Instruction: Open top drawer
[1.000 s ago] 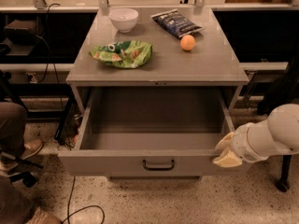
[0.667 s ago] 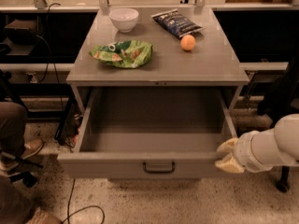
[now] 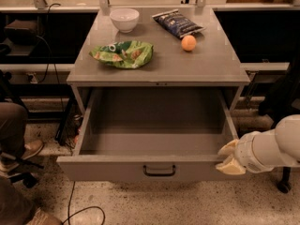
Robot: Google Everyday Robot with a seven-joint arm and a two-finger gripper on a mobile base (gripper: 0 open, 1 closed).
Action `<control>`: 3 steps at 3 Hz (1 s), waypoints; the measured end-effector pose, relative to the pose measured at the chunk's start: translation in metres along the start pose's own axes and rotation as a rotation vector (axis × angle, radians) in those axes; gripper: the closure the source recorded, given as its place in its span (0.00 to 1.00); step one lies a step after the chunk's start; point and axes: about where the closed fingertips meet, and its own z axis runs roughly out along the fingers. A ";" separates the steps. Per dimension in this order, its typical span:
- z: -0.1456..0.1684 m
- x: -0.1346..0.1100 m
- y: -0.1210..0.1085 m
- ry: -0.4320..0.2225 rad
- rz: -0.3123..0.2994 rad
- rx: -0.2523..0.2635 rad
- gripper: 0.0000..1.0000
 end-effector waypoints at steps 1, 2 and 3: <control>0.000 -0.001 0.000 0.000 -0.002 0.000 0.39; 0.000 -0.002 0.001 0.000 -0.005 -0.001 0.15; -0.009 0.002 -0.010 -0.025 0.012 0.027 0.00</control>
Offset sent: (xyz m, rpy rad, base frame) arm -0.0001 0.0008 0.0003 -0.0008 -0.0002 0.0018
